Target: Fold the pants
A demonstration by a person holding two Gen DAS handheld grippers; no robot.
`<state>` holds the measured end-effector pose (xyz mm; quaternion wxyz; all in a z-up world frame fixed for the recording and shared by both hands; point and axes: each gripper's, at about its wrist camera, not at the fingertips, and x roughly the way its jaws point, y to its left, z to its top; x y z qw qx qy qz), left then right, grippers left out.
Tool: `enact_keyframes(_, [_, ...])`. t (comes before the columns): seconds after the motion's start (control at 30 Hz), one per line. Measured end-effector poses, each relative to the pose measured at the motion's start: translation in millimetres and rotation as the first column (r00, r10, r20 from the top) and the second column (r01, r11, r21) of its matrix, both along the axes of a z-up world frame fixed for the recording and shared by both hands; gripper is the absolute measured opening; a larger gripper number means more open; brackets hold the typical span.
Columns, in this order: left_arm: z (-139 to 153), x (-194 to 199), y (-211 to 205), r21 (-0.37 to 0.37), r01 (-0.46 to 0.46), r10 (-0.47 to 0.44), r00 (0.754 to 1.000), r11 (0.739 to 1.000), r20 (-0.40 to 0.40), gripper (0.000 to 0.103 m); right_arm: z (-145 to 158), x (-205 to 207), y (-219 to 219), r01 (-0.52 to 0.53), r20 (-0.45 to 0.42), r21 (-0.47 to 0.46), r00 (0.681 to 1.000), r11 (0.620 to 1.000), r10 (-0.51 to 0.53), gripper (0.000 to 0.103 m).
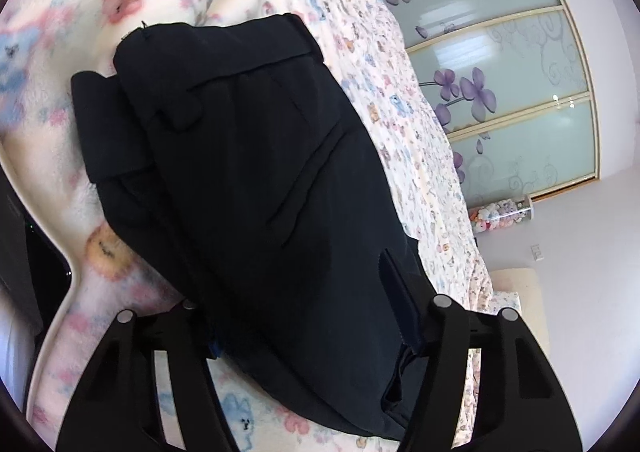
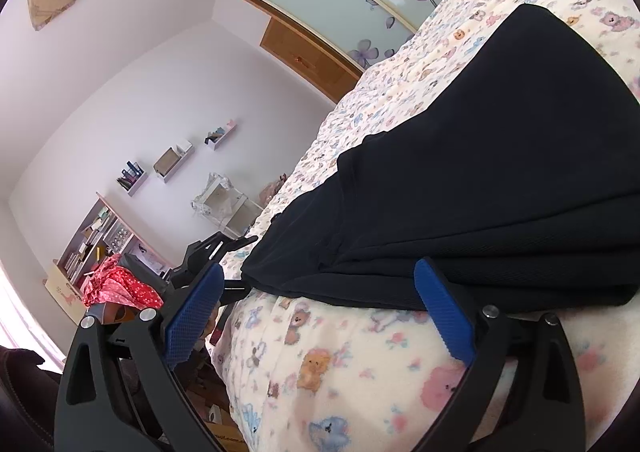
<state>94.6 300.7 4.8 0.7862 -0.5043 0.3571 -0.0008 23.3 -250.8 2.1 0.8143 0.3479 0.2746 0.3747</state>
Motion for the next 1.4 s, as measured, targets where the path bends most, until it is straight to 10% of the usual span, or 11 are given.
enact_keyframes(0.23, [-4.8, 8.2, 5.3, -0.016, -0.069, 0.068, 0.995, 0.998, -0.067, 0.025, -0.4, -1.7, 0.9, -0.004, 0.002, 0.010, 1.000, 1.000, 0.004, 0.099])
enact_keyframes(0.4, [33.7, 18.8, -18.8, 0.216, -0.014, 0.031, 0.996, 0.976, -0.079, 0.020, -0.5, -2.2, -0.4, -0.004, 0.005, 0.035, 1.000, 0.999, 0.004, 0.100])
enact_keyframes(0.57, [87.7, 33.4, -65.7, 0.487, 0.073, -0.044, 0.997, 0.870, -0.071, 0.017, -1.5, -1.3, -7.8, 0.006, 0.000, 0.104, 1.000, 0.995, -0.006, 0.100])
enact_keyframes(0.77, [146.2, 45.7, -158.7, 0.720, 0.167, -0.208, 0.978, 0.674, -0.032, 0.014, 5.0, -4.2, -17.4, 0.039, 0.023, 0.146, 0.999, 0.988, -0.043, 0.100])
enact_keyframes(0.97, [169.6, 41.8, -280.8, 0.800, 0.256, -0.459, 0.888, 0.543, 0.027, 0.012, 14.4, -11.0, -41.5, 0.144, 0.068, 0.185, 0.985, 0.972, -0.159, 0.100])
enact_keyframes(1.2, [110.0, 5.0, -412.2, 0.814, 0.443, -0.742, 0.670, 0.375, -0.022, 0.012, 10.3, -23.9, -100.2, 0.441, 0.005, 0.272, 0.888, 0.855, -0.460, 0.100])
enact_keyframes(1.4, [81.9, -8.9, -429.0, 0.805, 0.480, -0.772, 0.635, 0.347, -0.046, 0.012, -5.3, -18.8, -115.7, 0.524, -0.092, 0.302, 0.847, 0.796, -0.523, 0.101])
